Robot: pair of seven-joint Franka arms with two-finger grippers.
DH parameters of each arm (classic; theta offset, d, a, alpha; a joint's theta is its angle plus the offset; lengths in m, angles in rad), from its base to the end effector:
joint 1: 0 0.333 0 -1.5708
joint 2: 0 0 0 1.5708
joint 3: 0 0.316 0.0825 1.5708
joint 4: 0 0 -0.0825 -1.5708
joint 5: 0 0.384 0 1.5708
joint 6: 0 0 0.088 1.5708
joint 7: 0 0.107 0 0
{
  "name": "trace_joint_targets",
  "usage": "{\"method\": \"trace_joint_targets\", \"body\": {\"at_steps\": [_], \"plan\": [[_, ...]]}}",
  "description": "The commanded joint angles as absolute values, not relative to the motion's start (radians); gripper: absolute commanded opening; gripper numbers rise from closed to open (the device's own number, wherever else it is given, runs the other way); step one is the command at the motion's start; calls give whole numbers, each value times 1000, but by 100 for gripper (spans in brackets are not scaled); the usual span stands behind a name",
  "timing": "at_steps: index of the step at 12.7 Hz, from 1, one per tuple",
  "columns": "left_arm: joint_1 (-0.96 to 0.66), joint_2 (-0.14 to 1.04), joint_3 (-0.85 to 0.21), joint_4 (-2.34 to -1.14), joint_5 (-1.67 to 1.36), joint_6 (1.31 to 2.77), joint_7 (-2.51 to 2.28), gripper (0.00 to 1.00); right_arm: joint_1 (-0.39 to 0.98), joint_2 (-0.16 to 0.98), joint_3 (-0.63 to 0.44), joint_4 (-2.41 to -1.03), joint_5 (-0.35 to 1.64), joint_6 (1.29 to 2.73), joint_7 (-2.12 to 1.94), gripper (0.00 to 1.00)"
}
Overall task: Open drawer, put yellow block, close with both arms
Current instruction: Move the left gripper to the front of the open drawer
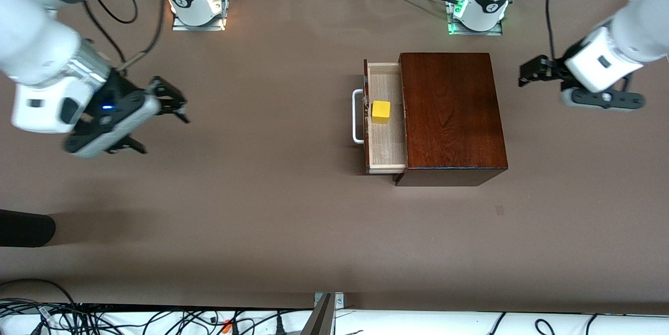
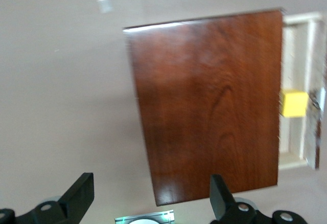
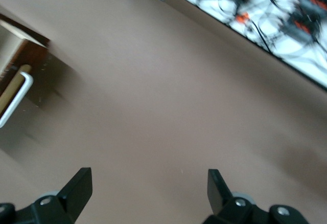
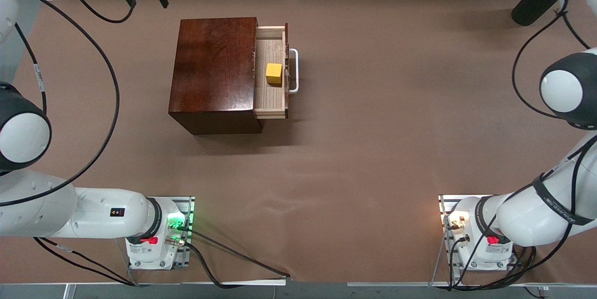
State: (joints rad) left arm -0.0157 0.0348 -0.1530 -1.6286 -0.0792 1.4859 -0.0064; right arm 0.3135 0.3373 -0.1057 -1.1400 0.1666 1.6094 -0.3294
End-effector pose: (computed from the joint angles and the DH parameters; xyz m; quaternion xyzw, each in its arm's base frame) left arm 0.5420 -0.1001 0.5723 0.9919 -0.0807 -0.0917 0.0343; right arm 0.6369 0.1664 0.6292 -0.9582 -0.2704 -0.0703 0.0618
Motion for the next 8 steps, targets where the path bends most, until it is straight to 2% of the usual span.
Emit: {"method": "trace_joint_targets", "body": {"at_steps": [1,4,8], "plan": [[-18,67,-245,-1606,-100,1480,87,100,331,142,-155,-1398,169,1612,-211,100],[-25,133,-365,-1562,-138,1517,110,100,331,34,-221,-1566,138,1626,-189,100],[-50,238,-555,-1560,-123,1699,259,100,334,25,-200,-1598,20,1617,-69,100]]}}
